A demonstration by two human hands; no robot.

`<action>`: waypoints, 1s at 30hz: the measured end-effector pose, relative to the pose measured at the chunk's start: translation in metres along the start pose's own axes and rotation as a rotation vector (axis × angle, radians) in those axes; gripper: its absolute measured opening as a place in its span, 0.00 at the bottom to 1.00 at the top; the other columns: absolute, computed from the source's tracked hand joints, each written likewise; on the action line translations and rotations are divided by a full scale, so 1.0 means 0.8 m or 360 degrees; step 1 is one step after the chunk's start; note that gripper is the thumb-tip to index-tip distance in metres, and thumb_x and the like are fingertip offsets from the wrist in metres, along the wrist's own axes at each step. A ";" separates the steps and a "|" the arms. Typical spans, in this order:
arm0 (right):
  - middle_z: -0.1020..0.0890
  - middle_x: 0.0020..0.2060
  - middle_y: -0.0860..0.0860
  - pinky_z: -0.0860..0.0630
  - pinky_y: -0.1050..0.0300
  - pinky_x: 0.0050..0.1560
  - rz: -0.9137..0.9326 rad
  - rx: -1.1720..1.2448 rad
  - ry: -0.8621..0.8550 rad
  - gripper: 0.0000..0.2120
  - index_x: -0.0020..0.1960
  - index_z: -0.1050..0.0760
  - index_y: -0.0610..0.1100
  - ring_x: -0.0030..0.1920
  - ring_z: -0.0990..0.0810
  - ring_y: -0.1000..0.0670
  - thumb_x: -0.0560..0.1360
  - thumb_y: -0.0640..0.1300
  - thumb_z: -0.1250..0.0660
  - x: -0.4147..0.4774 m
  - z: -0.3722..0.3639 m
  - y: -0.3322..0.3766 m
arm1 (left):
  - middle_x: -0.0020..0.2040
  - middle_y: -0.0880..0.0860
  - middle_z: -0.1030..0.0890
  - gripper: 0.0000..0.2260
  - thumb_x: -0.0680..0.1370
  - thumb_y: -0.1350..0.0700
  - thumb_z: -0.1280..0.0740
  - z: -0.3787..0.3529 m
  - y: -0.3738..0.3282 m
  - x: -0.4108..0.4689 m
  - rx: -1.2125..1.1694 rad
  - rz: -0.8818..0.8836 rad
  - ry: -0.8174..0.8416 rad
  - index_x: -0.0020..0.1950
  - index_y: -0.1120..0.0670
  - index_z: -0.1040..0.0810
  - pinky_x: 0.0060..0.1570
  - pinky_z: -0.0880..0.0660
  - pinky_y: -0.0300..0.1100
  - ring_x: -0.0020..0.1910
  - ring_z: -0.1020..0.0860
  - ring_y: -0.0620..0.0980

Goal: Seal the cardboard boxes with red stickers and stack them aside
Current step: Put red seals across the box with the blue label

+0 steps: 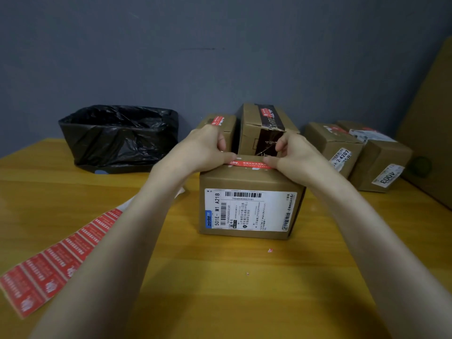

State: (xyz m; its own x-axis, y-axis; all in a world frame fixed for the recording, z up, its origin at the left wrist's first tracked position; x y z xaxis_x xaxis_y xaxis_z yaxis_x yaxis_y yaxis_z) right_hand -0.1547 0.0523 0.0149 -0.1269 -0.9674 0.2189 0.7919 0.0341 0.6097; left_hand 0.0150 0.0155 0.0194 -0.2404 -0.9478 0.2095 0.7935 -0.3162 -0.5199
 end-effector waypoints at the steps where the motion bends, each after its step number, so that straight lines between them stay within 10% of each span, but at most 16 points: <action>1: 0.30 0.41 0.54 0.35 0.59 0.38 -0.0010 0.0049 0.0018 0.10 0.43 0.34 0.49 0.47 0.30 0.51 0.74 0.46 0.31 0.002 0.001 -0.003 | 0.35 0.47 0.27 0.11 0.74 0.51 0.30 0.001 0.000 0.000 -0.0030 -0.0020 0.0034 0.37 0.51 0.30 0.37 0.32 0.40 0.36 0.29 0.44; 12: 0.30 0.39 0.54 0.34 0.60 0.35 -0.0046 0.0216 0.0062 0.05 0.47 0.31 0.47 0.41 0.29 0.54 0.77 0.45 0.35 0.005 0.008 -0.011 | 0.34 0.48 0.26 0.09 0.77 0.51 0.33 0.005 0.006 0.000 -0.0202 -0.0088 0.0106 0.39 0.55 0.26 0.37 0.32 0.38 0.34 0.29 0.44; 19: 0.30 0.51 0.50 0.37 0.61 0.32 0.0015 -0.0133 0.0073 0.21 0.50 0.35 0.46 0.47 0.30 0.51 0.70 0.59 0.31 -0.007 -0.002 0.008 | 0.39 0.50 0.24 0.17 0.74 0.41 0.34 -0.004 -0.007 -0.005 0.0066 -0.0076 0.0136 0.43 0.55 0.26 0.36 0.31 0.38 0.36 0.28 0.43; 30: 0.28 0.39 0.52 0.30 0.54 0.50 -0.0011 0.0308 0.0382 0.13 0.41 0.32 0.49 0.47 0.28 0.49 0.70 0.40 0.27 0.007 0.018 -0.018 | 0.38 0.47 0.29 0.09 0.73 0.51 0.29 0.012 0.012 -0.004 -0.0187 -0.0133 0.0420 0.44 0.50 0.29 0.40 0.31 0.34 0.36 0.31 0.41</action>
State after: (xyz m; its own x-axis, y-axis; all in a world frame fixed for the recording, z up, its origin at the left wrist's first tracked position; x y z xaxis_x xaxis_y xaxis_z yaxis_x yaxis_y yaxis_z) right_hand -0.1754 0.0502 0.0188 0.0310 -0.9986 0.0424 0.6603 0.0523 0.7492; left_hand 0.0292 0.0160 0.0215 -0.4513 -0.8914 0.0413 0.6986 -0.3817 -0.6052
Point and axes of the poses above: each hand's wrist, its own x-axis towards the middle knuckle, its own z-axis out of the back of the hand, y = z × x, the point moved 2 cm from there along x, towards the middle knuckle
